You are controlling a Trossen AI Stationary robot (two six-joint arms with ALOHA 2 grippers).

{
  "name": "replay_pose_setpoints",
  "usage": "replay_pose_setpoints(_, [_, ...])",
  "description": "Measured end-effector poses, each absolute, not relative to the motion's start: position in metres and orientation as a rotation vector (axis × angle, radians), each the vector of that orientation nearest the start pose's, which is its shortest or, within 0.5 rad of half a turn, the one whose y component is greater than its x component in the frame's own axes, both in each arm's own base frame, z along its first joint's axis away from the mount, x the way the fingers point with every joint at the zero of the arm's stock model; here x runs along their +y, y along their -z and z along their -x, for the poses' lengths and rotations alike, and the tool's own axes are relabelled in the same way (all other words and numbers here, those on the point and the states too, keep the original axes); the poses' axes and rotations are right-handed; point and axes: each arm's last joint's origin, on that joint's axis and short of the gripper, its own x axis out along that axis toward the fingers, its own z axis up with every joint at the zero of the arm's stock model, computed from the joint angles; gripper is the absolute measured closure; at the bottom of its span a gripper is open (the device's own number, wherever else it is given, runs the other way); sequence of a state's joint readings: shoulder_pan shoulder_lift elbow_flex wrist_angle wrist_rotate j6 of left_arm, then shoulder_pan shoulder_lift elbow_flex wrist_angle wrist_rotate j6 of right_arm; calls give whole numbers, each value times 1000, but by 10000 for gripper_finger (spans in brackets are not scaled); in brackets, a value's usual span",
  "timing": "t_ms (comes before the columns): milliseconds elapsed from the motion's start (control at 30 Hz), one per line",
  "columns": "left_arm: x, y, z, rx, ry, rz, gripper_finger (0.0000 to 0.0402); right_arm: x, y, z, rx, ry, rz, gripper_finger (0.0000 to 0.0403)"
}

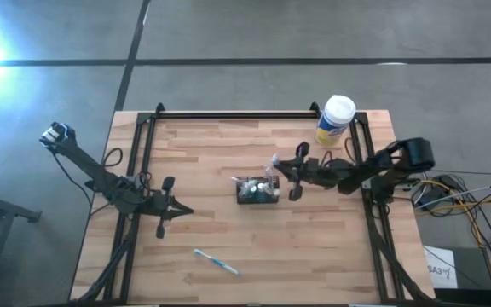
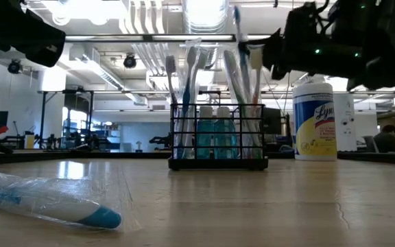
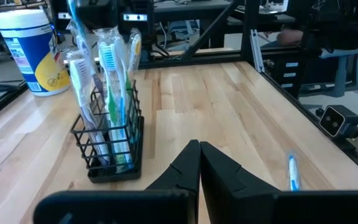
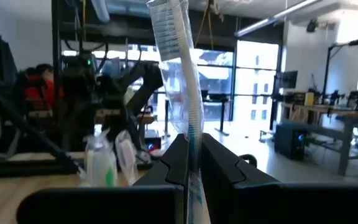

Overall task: Pick & Place toothbrushing station
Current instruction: Put the right blue toothbrush into the black organizer

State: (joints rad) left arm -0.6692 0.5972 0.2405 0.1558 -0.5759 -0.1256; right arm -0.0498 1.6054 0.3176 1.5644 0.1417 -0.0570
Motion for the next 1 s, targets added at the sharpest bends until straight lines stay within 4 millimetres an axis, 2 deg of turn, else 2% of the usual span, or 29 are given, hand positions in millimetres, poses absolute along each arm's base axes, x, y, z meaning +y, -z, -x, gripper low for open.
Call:
replay_pose_setpoints(167, [-76, -204, -121, 169, 83, 11, 388, -15, -161, -268, -224, 183, 37, 385])
replay_pose_setpoints(300, [-76, -204, -122, 169, 82, 19, 388, -15, -157, -275, -210, 200, 47, 385])
replay_pose_setpoints(800, [-76, -204, -122, 169, 83, 25, 388, 14, -148, -261, -148, 365, 56, 385])
replay_pose_setpoints(1000, [-76, -204, -122, 169, 82, 42, 388, 15, -143, -256, -122, 370, 67, 385])
